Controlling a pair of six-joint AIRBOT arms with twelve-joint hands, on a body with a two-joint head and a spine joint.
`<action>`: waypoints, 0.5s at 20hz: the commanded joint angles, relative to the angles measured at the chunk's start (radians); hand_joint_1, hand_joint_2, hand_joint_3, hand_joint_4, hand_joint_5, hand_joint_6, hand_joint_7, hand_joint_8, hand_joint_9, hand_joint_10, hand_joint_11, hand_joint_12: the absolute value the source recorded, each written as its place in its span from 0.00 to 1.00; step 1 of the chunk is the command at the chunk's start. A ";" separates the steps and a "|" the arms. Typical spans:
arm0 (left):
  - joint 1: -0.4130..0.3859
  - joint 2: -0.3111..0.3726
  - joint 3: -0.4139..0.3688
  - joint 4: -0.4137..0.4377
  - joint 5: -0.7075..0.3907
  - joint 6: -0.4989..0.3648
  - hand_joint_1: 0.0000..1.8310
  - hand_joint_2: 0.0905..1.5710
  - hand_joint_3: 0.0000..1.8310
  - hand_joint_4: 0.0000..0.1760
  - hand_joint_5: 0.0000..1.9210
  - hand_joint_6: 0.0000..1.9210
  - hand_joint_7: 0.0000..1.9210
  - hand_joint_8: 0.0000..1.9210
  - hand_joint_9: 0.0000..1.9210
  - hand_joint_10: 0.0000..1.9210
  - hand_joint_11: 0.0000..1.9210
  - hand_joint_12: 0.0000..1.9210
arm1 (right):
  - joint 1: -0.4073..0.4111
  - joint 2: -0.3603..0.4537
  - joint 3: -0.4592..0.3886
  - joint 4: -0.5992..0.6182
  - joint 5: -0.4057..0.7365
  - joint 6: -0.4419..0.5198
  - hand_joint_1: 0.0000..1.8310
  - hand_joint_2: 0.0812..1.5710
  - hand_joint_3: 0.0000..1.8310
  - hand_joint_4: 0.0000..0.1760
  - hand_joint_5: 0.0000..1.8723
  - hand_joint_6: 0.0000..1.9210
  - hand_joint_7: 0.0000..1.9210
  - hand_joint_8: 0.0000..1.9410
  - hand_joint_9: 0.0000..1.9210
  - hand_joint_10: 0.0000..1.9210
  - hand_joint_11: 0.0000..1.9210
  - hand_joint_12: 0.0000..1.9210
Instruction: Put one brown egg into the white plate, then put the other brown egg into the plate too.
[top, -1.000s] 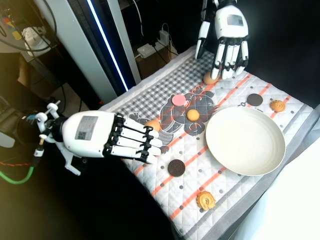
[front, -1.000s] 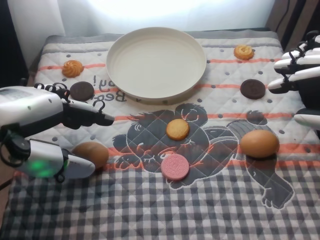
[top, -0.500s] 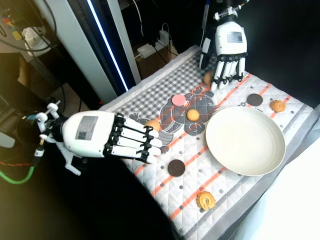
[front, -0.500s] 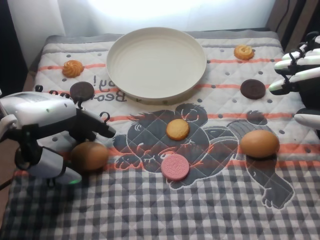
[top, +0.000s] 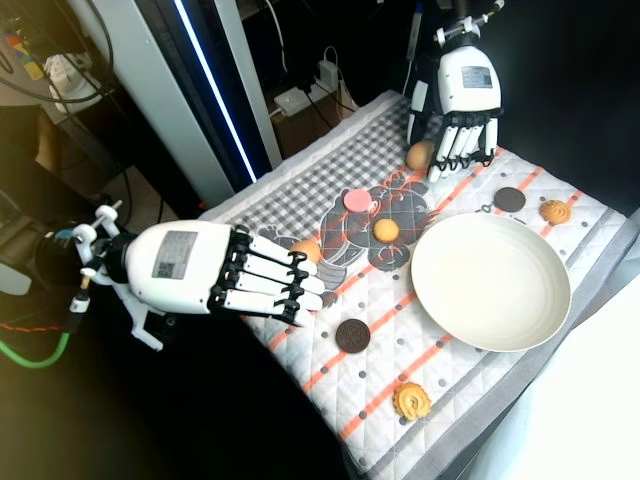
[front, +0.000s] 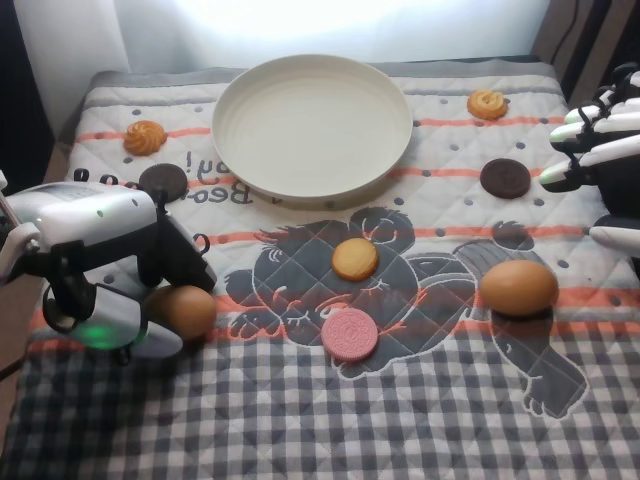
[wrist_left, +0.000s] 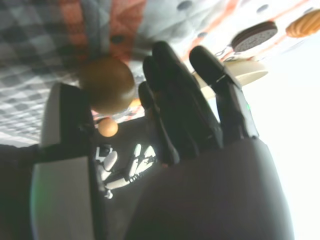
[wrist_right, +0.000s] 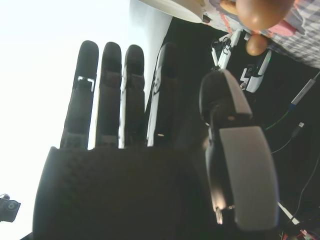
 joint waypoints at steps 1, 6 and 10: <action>0.006 -0.007 0.002 -0.007 -0.059 -0.002 0.53 0.59 0.00 0.00 0.51 0.00 0.55 0.04 0.32 0.56 0.11 0.78 | 0.005 0.003 0.002 0.033 0.115 0.003 0.34 0.82 0.00 0.32 0.42 0.00 0.32 0.00 0.29 0.00 0.13 0.43; 0.010 -0.023 0.027 -0.061 -0.095 -0.002 0.69 0.69 0.00 0.00 0.59 0.25 0.47 0.69 0.36 0.71 0.23 0.84 | 0.005 0.003 0.002 0.034 0.115 0.003 0.45 0.82 0.01 0.99 0.34 0.77 0.34 0.00 0.31 0.00 0.14 0.44; -0.079 -0.048 0.087 -0.094 -0.153 -0.002 0.69 0.69 0.00 0.00 0.60 0.21 0.48 0.68 0.39 0.76 0.34 0.87 | 0.006 0.003 0.003 0.034 0.115 0.003 0.45 0.82 0.00 1.00 0.33 0.78 0.35 0.00 0.32 0.00 0.15 0.44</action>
